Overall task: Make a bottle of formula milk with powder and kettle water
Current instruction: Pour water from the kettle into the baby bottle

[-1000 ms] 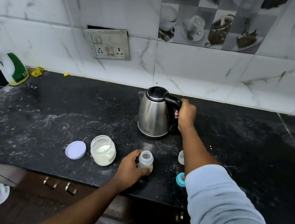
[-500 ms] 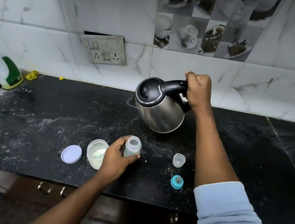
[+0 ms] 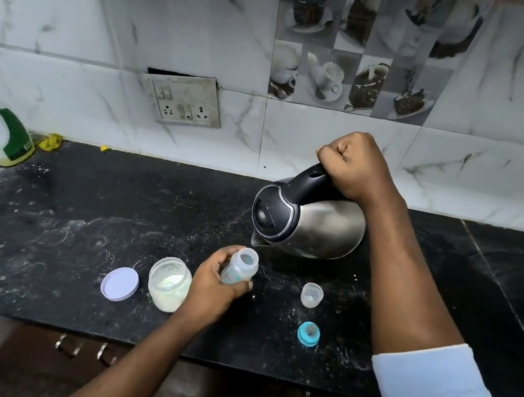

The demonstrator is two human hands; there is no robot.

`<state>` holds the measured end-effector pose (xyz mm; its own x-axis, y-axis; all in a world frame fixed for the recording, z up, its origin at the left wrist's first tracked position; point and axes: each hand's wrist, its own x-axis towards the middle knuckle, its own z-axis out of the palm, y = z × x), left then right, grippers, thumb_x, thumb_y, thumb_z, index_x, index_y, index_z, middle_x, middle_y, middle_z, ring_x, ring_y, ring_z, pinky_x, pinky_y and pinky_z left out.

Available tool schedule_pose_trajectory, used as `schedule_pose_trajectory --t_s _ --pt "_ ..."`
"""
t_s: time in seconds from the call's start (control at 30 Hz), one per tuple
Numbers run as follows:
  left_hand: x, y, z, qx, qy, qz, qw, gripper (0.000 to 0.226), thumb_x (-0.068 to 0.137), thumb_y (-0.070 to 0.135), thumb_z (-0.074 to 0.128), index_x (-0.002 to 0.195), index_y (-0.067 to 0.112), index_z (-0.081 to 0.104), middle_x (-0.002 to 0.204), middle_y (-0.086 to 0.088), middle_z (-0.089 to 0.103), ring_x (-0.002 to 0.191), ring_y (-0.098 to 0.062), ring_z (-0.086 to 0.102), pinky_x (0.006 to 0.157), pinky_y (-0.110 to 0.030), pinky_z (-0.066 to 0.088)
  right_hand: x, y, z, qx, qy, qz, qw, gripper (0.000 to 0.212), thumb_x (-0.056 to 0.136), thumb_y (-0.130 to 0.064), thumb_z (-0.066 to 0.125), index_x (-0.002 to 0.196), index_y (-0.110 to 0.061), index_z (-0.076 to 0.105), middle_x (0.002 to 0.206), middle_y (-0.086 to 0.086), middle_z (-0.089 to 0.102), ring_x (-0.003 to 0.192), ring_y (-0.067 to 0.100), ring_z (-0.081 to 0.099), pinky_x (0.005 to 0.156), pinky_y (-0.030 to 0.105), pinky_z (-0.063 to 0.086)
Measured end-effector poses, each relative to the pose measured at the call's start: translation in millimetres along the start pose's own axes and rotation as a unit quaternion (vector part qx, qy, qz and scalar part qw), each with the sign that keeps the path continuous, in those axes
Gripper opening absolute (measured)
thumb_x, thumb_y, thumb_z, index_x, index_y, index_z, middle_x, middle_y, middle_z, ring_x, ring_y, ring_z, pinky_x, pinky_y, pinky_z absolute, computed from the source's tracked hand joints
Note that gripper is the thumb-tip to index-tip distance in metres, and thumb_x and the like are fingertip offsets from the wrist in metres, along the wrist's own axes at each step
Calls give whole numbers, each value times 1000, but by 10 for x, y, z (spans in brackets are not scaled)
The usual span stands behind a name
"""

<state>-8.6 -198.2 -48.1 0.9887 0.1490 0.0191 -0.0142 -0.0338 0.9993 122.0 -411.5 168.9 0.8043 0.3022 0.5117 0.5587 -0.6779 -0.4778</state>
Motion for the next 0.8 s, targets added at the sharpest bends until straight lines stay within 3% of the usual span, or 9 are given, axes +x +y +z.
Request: schedule_pose_trajectory --t_s 0.13,0.3,0.53,0.8 --pt "-10 67 73 6 -4 -3 1000 59 72 -15 83 117 20 69 111 5 77 97 0 69 83 -15 52 -22 -104 -8 -22 -28 -15 999 34 72 -28 48 55 -16 21 59 6 15 56 19 15 51 38 16" --pt "6 88 104 9 -4 -17 1000 60 72 -14 83 115 25 70 110 9 78 99 -3 71 83 -19 54 -31 -188 -48 -29 -53 -16 998 32 70 -28 48 55 -16 22 59 6 16 58 19 15 52 38 16" --pt "-9 159 81 -5 -4 -29 1000 60 72 -14 82 118 23 70 112 3 77 101 -7 72 81 -19 55 -17 -345 -73 -113 -64 -47 990 33 72 -33 46 58 -13 23 66 20 25 59 20 15 51 36 16" --pt "31 140 57 4 0 -34 999 61 71 -10 84 117 27 70 113 7 77 107 -11 71 87 -23 56 32 -385 -76 -144 -58 -80 985 36 71 -36 45 54 -10 26 54 11 21 54 23 19 48 34 19"
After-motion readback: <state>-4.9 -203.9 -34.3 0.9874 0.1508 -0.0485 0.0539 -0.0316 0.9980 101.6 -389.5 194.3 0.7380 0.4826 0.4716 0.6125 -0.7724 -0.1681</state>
